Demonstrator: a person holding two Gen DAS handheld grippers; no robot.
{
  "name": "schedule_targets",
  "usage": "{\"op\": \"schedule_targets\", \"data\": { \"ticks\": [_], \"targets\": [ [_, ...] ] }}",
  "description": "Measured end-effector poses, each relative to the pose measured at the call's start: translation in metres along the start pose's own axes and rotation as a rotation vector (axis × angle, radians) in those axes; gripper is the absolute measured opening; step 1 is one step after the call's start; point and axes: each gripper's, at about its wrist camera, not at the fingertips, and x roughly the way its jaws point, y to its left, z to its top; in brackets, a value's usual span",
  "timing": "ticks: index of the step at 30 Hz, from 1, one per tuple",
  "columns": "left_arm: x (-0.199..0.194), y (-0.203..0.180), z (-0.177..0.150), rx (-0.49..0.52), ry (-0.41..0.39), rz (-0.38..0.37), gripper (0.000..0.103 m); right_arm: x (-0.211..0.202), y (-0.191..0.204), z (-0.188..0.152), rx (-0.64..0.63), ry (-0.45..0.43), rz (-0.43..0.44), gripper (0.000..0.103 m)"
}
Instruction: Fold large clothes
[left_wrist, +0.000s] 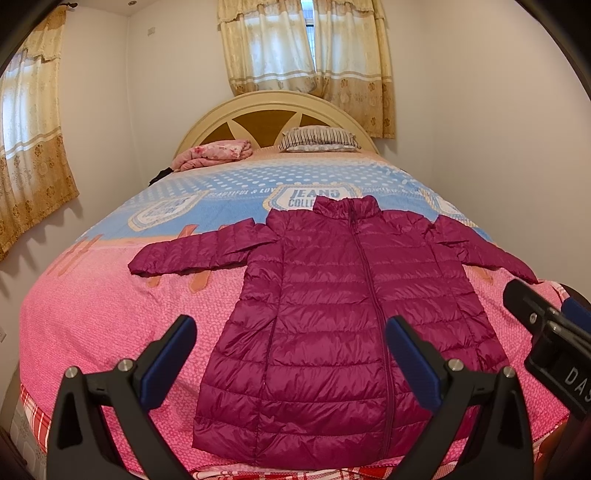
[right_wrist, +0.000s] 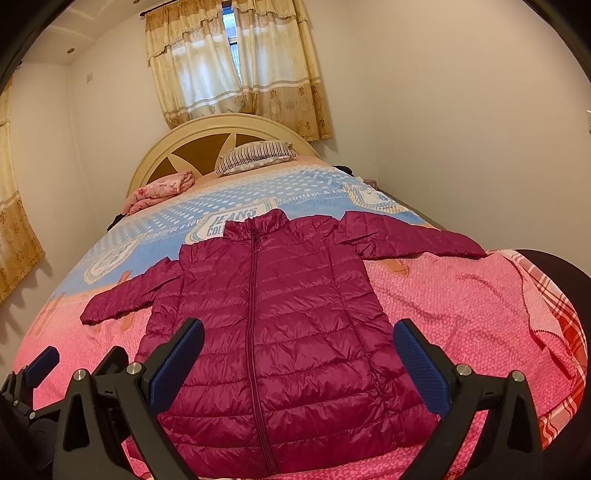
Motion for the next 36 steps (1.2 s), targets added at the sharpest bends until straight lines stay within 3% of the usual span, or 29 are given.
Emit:
{"op": "schedule_targets", "data": {
  "ticks": [18, 30, 36],
  "targets": [
    [0.021, -0.008, -0.005, 0.011, 0.065, -0.008, 0.103, 0.021, -0.004, -0.007, 0.016, 0.063, -0.006, 0.102],
    [0.022, -0.010, -0.004, 0.015, 0.063, -0.012, 0.103, 0.020, -0.004, -0.007, 0.018, 0.060, -0.008, 0.102],
    [0.031, -0.014, 0.002, 0.021, 0.057, -0.021, 0.103, 0.024, -0.011, -0.002, 0.015, 0.022, -0.061, 0.102]
  ]
}}
